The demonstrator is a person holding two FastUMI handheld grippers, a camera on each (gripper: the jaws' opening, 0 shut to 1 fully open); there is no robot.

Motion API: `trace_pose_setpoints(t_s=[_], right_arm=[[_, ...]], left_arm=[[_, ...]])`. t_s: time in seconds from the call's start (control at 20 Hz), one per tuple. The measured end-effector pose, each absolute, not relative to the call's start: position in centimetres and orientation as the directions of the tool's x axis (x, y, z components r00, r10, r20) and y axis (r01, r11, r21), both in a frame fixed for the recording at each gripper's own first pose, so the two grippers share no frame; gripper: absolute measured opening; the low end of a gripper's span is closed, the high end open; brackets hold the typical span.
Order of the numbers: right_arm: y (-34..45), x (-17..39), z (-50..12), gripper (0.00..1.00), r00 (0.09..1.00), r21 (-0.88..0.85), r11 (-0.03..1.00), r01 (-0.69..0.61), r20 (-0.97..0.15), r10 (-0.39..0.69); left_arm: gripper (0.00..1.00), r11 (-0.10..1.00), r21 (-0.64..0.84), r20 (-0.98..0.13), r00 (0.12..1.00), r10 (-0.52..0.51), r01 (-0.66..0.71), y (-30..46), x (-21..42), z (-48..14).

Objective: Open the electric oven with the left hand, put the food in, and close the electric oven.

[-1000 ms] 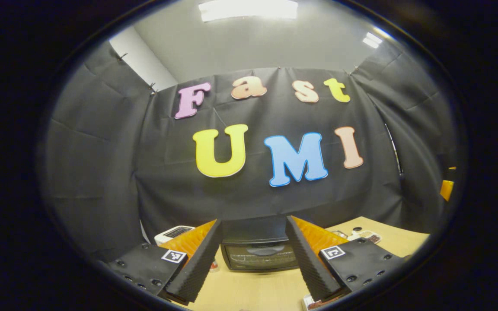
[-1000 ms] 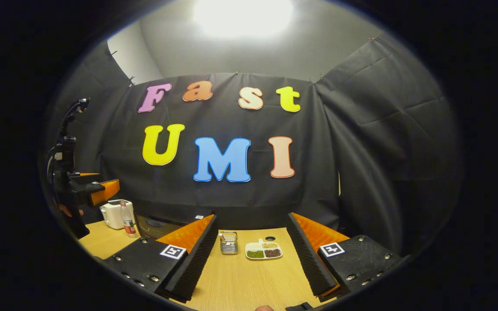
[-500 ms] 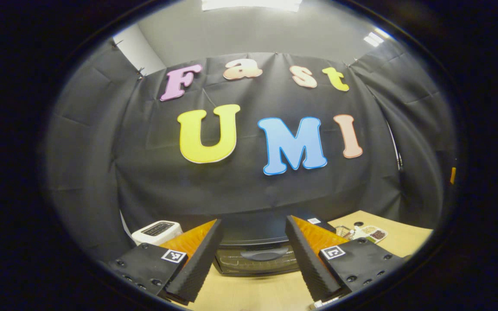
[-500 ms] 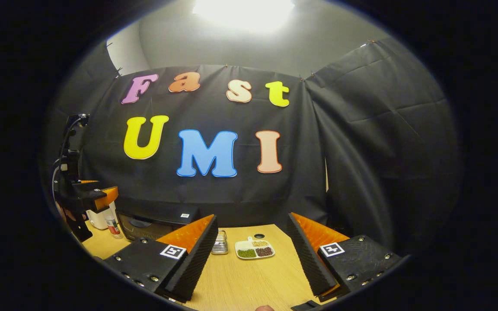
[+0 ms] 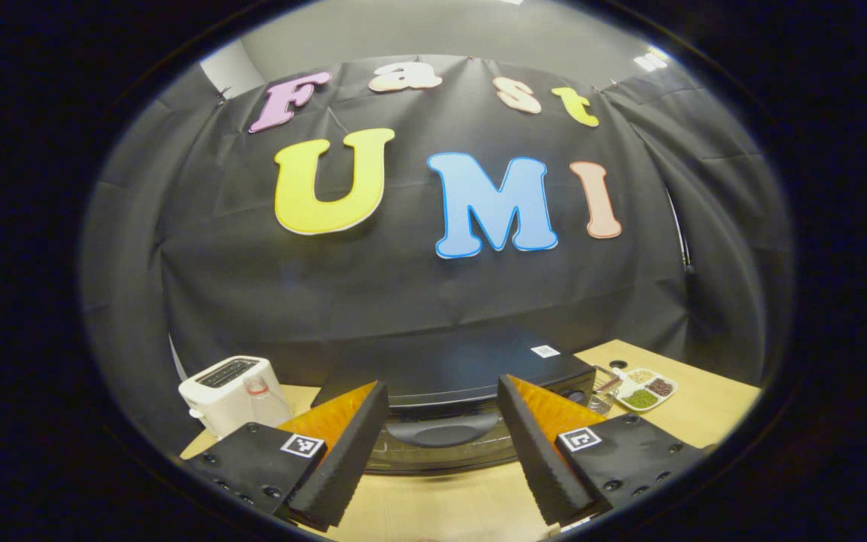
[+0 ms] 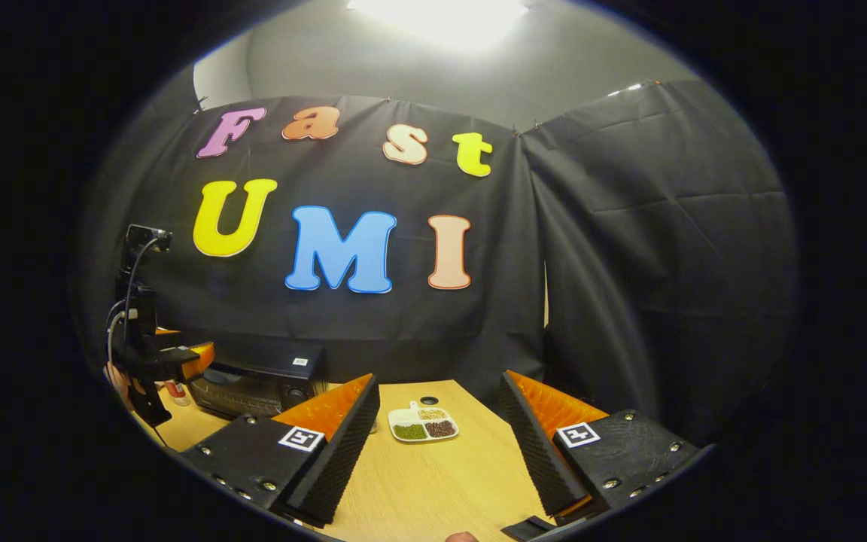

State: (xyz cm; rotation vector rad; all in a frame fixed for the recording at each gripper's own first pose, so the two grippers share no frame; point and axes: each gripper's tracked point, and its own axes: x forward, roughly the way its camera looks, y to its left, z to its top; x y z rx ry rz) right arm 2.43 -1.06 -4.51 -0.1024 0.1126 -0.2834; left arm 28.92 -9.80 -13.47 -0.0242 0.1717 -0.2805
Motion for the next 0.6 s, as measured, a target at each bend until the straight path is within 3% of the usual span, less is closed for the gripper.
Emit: trace_pose_setpoints(t_s=[0.15, 0.25, 0.5, 0.55, 0.6], right_arm=[[-0.9, 2.2, -5.1, 0.96, 0.946, -0.137, 0.948, 0.286, -0.119, -0.303], [-0.7, 2.0, -5.1, 0.96, 0.942, -0.142, 0.945, 0.296, -0.123, -0.313], [-0.6, 1.9, -5.4, 0.96, 0.934, -0.168, 0.936, 0.31, -0.13, -0.333], [-0.6, 1.9, -5.3, 0.96, 0.933, -0.17, 0.935, 0.312, -0.13, -0.335], [-0.6, 1.8, -5.3, 0.96, 0.932, -0.171, 0.934, 0.314, -0.131, -0.337]], left_arm=[[0.91, 0.96, -0.05, -0.193, 0.941, -0.278, 0.274, -10.2, 30.5, -15.4], [1.0, 0.96, -0.053, -0.203, 0.939, -0.28, 0.275, -10.5, 31.4, -16.3], [1.0, 0.959, -0.055, -0.23, 0.931, -0.282, 0.277, -11.2, 33.1, -18.5], [0.9, 0.96, -0.058, -0.238, 0.93, -0.281, 0.275, -11.2, 33.2, -19.0], [1.0, 0.96, -0.062, -0.247, 0.928, -0.28, 0.274, -11.3, 33.3, -19.4]])
